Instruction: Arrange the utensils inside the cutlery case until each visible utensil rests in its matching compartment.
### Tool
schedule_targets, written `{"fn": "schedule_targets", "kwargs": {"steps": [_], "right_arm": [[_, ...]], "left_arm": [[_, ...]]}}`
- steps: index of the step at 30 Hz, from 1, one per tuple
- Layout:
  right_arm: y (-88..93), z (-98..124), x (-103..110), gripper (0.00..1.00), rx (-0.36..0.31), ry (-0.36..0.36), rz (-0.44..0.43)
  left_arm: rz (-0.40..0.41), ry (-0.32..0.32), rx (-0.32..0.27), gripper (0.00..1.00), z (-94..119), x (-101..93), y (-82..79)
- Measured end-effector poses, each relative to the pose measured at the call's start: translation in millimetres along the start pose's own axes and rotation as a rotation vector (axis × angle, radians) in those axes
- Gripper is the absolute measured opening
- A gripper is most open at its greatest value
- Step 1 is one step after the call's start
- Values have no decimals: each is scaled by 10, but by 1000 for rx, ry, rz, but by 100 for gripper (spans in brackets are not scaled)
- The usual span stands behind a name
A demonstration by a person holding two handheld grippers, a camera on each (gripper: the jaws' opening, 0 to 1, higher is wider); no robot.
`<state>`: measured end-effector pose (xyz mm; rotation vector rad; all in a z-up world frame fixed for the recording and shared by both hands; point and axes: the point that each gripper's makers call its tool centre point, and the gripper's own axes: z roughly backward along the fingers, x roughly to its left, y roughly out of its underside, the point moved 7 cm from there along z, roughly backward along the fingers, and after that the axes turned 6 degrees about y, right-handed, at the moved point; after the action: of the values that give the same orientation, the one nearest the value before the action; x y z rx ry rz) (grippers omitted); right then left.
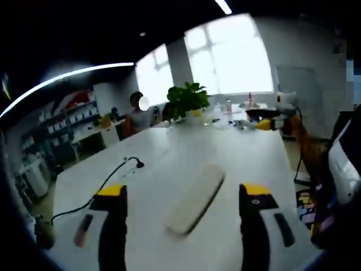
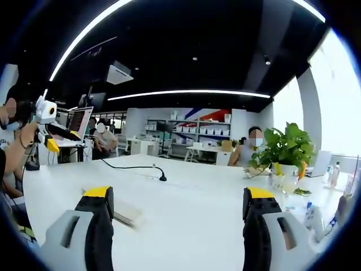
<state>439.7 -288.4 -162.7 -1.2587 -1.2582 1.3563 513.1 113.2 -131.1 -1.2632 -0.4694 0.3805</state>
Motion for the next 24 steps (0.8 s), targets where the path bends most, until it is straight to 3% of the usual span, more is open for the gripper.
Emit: {"fn": "schedule_targets", "kwargs": {"steps": [2, 4, 7, 9, 16, 21, 24], "right_arm": [[-14, 7, 8, 99, -5, 1, 3], [-29, 12, 14, 99, -9, 2, 5], [-45, 27, 18, 99, -12, 5, 12], [-52, 35, 17, 99, -15, 6, 12], [-55, 71, -23, 99, -14, 32, 8], [-44, 105, -46, 99, -9, 49, -2], [-43, 127, -67, 98, -8, 56, -3]], "left_arm": [[17, -42, -25, 96, 83, 41, 9], [-5, -91, -89, 99, 180, 82, -11], [9, -153, -77, 100, 310, 108, 52], [1, -209, -106, 100, 377, 126, 51], [37, -247, -166, 100, 595, 67, 129], [56, -308, -224, 100, 751, 68, 138], [78, -307, -246, 100, 825, 62, 173]]}}
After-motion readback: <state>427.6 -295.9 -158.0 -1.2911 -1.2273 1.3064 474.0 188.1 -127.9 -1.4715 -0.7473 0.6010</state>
